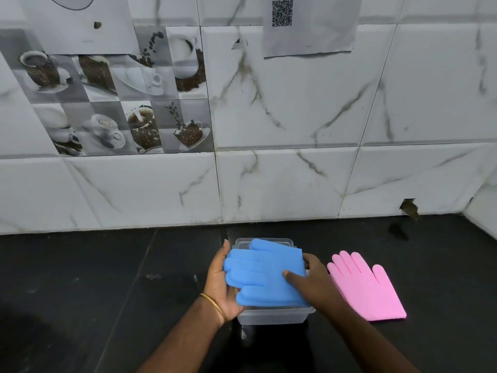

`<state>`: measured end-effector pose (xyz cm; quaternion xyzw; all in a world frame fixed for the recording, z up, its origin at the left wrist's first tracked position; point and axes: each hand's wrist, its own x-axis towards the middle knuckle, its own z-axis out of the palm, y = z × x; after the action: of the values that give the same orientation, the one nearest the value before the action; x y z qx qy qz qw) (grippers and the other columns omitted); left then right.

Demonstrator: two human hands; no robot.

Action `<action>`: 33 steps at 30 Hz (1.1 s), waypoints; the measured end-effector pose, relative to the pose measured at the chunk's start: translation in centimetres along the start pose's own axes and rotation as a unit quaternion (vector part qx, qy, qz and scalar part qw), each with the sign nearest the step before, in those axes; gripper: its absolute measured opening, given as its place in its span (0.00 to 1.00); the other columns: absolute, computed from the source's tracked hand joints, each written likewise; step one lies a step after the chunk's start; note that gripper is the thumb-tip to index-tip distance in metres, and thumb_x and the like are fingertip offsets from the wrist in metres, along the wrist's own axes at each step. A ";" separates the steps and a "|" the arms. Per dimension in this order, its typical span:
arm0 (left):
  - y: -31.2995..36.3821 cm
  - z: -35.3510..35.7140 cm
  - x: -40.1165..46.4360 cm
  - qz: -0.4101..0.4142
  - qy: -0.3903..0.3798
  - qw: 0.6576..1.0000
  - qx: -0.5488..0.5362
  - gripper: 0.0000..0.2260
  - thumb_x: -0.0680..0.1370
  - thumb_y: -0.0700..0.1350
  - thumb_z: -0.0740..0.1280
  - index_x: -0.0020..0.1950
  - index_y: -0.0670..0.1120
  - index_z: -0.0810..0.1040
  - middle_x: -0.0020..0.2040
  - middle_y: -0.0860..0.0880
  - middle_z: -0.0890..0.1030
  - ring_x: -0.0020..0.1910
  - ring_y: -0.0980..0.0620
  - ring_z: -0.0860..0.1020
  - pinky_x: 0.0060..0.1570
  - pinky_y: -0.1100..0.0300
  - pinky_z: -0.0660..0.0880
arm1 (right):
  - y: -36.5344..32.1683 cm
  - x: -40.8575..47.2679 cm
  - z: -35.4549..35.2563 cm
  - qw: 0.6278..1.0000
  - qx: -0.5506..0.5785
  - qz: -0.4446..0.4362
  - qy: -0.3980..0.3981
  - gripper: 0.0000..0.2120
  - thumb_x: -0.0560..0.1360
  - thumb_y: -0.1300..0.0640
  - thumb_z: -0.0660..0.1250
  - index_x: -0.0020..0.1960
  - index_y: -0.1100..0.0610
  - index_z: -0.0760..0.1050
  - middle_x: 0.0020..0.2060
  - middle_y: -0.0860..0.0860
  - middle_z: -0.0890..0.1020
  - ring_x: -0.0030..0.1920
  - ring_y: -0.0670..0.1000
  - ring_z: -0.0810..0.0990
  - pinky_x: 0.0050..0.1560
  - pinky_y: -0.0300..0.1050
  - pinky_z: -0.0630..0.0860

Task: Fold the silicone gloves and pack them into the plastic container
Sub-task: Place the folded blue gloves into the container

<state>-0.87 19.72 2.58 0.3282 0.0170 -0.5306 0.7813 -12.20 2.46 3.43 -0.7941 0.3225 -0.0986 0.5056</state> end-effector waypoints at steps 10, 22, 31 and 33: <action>-1.4 -1.7 1.8 -0.058 0.073 0.995 0.019 0.27 0.73 0.57 0.62 0.64 0.42 0.79 0.60 0.35 0.81 0.53 0.33 0.82 0.48 0.36 0.77 | 1.0 -1.1 2.4 0.924 -0.360 -0.129 -0.024 0.24 0.76 0.46 0.60 0.72 0.45 0.66 0.72 0.47 0.66 0.69 0.53 0.67 0.67 0.47 0.68; -1.4 -1.9 2.3 -0.016 0.040 0.999 -0.023 0.30 0.65 0.50 0.68 0.64 0.38 0.78 0.58 0.36 0.78 0.56 0.37 0.78 0.54 0.44 0.75 | 0.1 -2.5 2.8 0.886 -0.408 -0.218 0.037 0.26 0.65 0.57 0.70 0.64 0.49 0.78 0.63 0.48 0.80 0.59 0.56 0.81 0.51 0.53 0.81; -1.8 -1.8 3.6 -0.039 0.087 0.995 -0.027 0.28 0.68 0.51 0.63 0.63 0.37 0.79 0.57 0.34 0.80 0.52 0.34 0.80 0.54 0.43 0.77 | 1.7 -1.2 3.5 0.879 -0.441 -0.177 -0.027 0.30 0.76 0.55 0.55 0.77 0.44 0.57 0.77 0.46 0.61 0.74 0.54 0.62 0.72 0.52 0.60; -1.7 -1.4 3.7 -0.052 0.116 0.992 -0.002 0.26 0.66 0.50 0.63 0.60 0.37 0.80 0.56 0.35 0.81 0.50 0.35 0.81 0.52 0.44 0.78 | 2.2 -1.1 3.9 0.875 -0.452 -0.168 -0.036 0.29 0.75 0.55 0.55 0.76 0.44 0.59 0.77 0.47 0.61 0.73 0.54 0.63 0.70 0.52 0.62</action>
<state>-0.22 17.06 -0.68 0.3847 0.1258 -0.5290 0.7459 -12.04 5.37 -0.09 -0.9814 0.1749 0.0028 0.0790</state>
